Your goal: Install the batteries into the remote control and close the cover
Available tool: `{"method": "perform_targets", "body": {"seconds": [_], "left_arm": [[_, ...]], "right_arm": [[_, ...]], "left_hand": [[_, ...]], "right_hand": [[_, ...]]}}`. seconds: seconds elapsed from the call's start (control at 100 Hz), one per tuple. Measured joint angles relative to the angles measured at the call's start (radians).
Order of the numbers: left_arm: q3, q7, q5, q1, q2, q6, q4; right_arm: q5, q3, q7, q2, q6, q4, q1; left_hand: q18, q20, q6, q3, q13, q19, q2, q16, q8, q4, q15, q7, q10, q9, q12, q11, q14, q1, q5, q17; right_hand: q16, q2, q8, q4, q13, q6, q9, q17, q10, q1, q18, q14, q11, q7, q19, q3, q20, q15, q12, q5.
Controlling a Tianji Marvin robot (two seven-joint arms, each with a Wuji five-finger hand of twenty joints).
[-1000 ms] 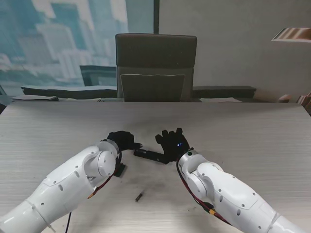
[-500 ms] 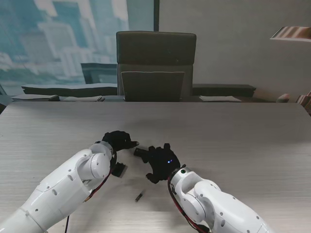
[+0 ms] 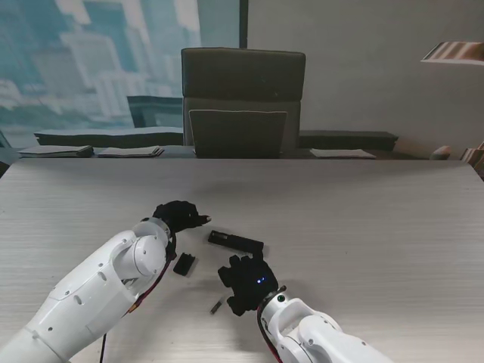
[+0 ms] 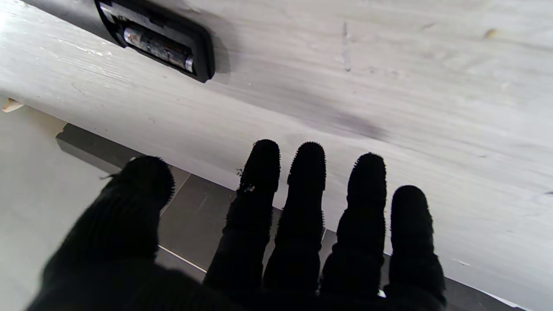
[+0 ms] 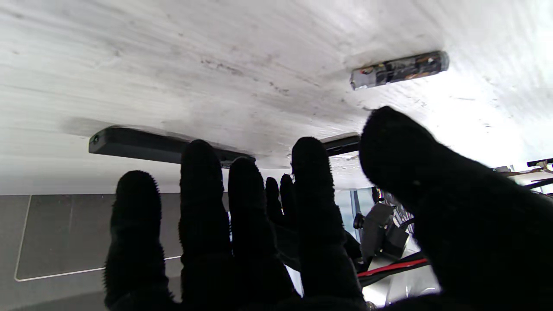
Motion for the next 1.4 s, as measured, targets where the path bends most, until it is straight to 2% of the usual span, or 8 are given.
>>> {"method": "perform_targets", "body": {"seconds": [0.29,0.38,0.46,0.55,0.96,1.11,1.3,1.4], "left_arm": [[-0.024,0.008,0.007,0.025,0.001,0.0,-0.02],[-0.03,0.011,0.008,0.032,0.001,-0.002,-0.023],[-0.035,0.011,0.009,0.036,0.002,-0.003,-0.025],[-0.038,0.011,0.01,0.039,0.003,-0.003,-0.025],[-0.037,0.007,0.005,0.037,0.004,-0.002,-0.023],[-0.037,0.005,-0.007,0.034,0.004,-0.001,-0.018],[-0.041,0.015,-0.006,0.035,0.002,-0.001,-0.015],[-0.043,0.015,-0.006,0.036,0.002,-0.001,-0.016]], "right_arm": [[0.009,-0.074,0.013,0.004,0.066,-0.015,0.025],[0.017,-0.088,0.024,0.001,0.064,-0.011,0.039],[0.021,-0.09,0.025,0.0,0.039,-0.003,0.048],[0.028,-0.089,0.014,0.0,-0.013,0.009,0.054],[0.078,-0.171,-0.024,-0.01,-0.021,0.118,0.13],[0.099,-0.209,-0.04,-0.021,-0.006,0.147,0.172],[0.119,-0.254,-0.043,-0.034,0.021,0.168,0.215],[0.126,-0.267,-0.03,-0.041,0.051,0.175,0.23]], "left_hand": [[0.0,0.0,0.001,-0.019,-0.007,0.0,0.012,0.0,0.0,0.0,-0.008,0.0,0.0,0.0,0.0,0.0,0.001,0.002,0.0,0.0],[0.0,0.0,0.001,-0.029,-0.007,0.0,0.025,-0.001,0.0,0.0,-0.008,0.0,0.001,0.0,0.0,-0.001,0.001,0.002,0.0,0.0],[0.0,0.0,0.002,-0.029,-0.007,0.0,0.031,-0.001,0.0,0.0,-0.008,0.0,0.001,0.0,0.0,-0.001,0.002,0.002,0.0,0.0],[0.0,0.0,0.002,-0.03,-0.007,0.0,0.032,-0.001,0.0,0.001,-0.008,0.0,0.001,0.0,0.0,-0.001,0.006,0.002,0.0,0.0],[0.0,0.0,0.003,-0.052,-0.007,0.0,0.042,-0.001,0.0,0.013,-0.008,-0.002,0.011,0.0,0.0,-0.001,0.012,0.012,0.0,-0.001],[0.0,0.0,0.003,-0.067,-0.007,0.0,0.042,-0.001,0.0,0.013,-0.008,-0.002,0.011,0.0,0.0,-0.001,0.012,0.012,0.0,-0.002],[-0.001,0.0,0.004,-0.079,-0.007,0.0,0.043,-0.001,0.0,0.013,-0.008,-0.002,0.011,0.0,0.0,-0.001,0.012,0.012,0.0,-0.002],[-0.001,0.0,0.004,-0.081,-0.007,0.0,0.043,-0.001,-0.001,0.014,-0.008,-0.003,0.011,0.0,0.0,-0.001,0.012,0.012,0.0,-0.002]], "right_hand": [[0.024,0.094,-0.046,-0.027,0.096,-0.026,0.217,0.053,-0.001,-0.015,0.004,0.039,0.009,0.07,0.043,-0.094,0.029,0.072,0.001,0.286],[0.025,0.053,-0.028,-0.027,0.099,-0.003,0.199,0.054,-0.001,-0.023,0.004,0.039,0.019,-0.002,0.044,-0.077,0.037,0.08,0.003,0.188],[0.036,0.027,0.069,0.05,0.067,0.004,0.15,0.047,-0.002,-0.026,0.004,0.035,0.04,-0.073,0.053,-0.031,0.042,0.091,0.013,0.063],[0.048,-0.035,0.111,0.061,0.039,0.003,0.099,0.034,-0.019,-0.022,-0.008,0.003,0.063,-0.073,0.056,0.018,0.05,0.1,0.023,-0.035],[0.066,-0.088,0.142,0.061,0.02,-0.008,0.065,0.033,-0.02,0.02,-0.024,-0.022,0.081,0.031,0.067,0.058,0.052,0.118,0.028,-0.078],[0.062,-0.12,-0.042,-0.095,0.058,-0.075,0.108,0.055,-0.029,0.045,-0.025,-0.024,0.092,0.183,0.071,0.069,0.053,0.122,0.028,0.018],[0.062,-0.113,-0.093,-0.129,0.089,-0.114,0.154,0.079,-0.033,0.044,-0.025,-0.024,0.095,0.222,0.078,0.066,0.054,0.125,0.028,0.087],[0.061,-0.041,-0.102,-0.129,0.103,-0.115,0.17,0.088,-0.035,0.044,-0.024,-0.023,0.095,0.233,0.08,0.05,0.054,0.127,0.028,0.121]]}}
